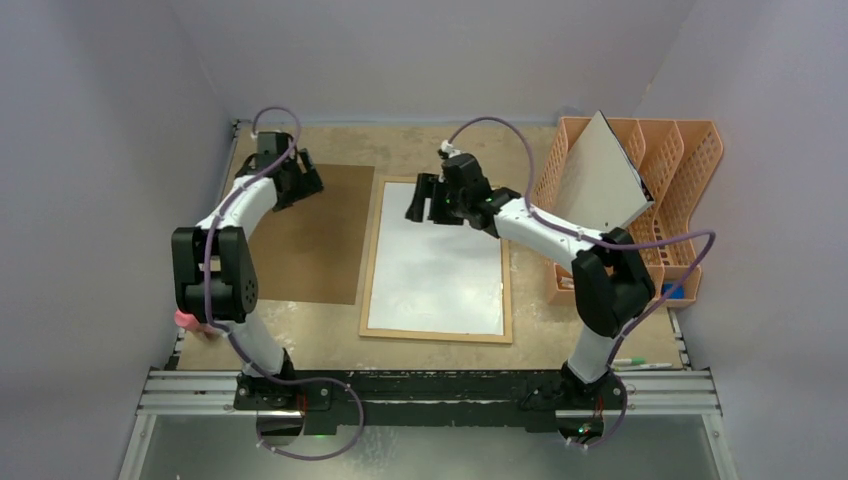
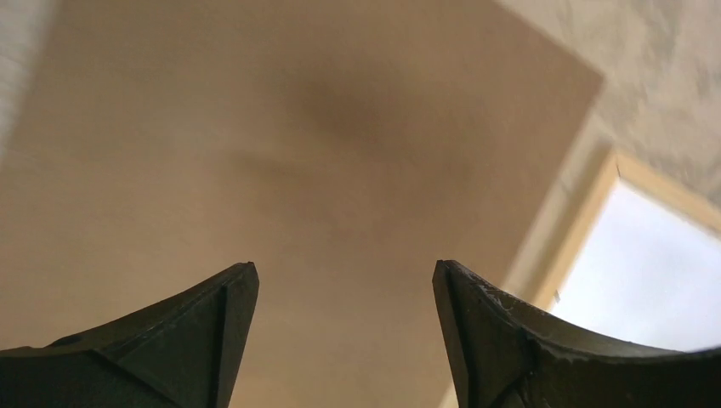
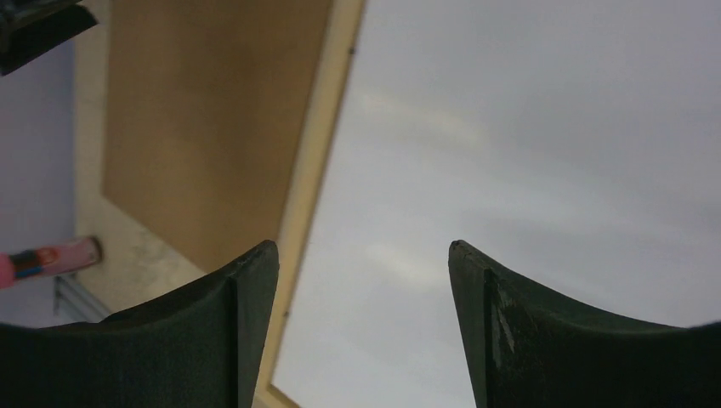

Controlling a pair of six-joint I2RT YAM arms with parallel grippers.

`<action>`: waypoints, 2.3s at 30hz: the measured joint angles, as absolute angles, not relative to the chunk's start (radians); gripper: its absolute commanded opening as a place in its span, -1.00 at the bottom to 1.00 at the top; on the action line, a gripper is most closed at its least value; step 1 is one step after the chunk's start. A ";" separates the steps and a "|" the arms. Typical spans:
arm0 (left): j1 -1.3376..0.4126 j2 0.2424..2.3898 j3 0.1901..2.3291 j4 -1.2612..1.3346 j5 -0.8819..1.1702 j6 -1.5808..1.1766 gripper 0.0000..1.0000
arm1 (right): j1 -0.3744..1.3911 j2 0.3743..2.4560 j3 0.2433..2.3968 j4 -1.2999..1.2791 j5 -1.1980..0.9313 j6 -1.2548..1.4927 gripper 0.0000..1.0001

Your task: Put the photo into the frame

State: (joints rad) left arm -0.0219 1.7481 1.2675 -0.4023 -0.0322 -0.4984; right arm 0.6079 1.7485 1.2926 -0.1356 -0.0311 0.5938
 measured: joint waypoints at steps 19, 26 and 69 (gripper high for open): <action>0.266 1.995 1.456 -0.493 -0.017 -0.370 0.64 | 0.908 2.258 1.834 -0.168 -0.065 1.041 0.34; 0.311 1.995 1.440 -0.496 0.026 -0.355 0.65 | 0.924 2.305 1.871 -0.233 -0.020 1.059 0.35; 0.474 2.005 1.408 -0.566 0.274 -0.357 0.30 | 0.883 2.341 1.853 -0.243 -0.088 1.118 0.34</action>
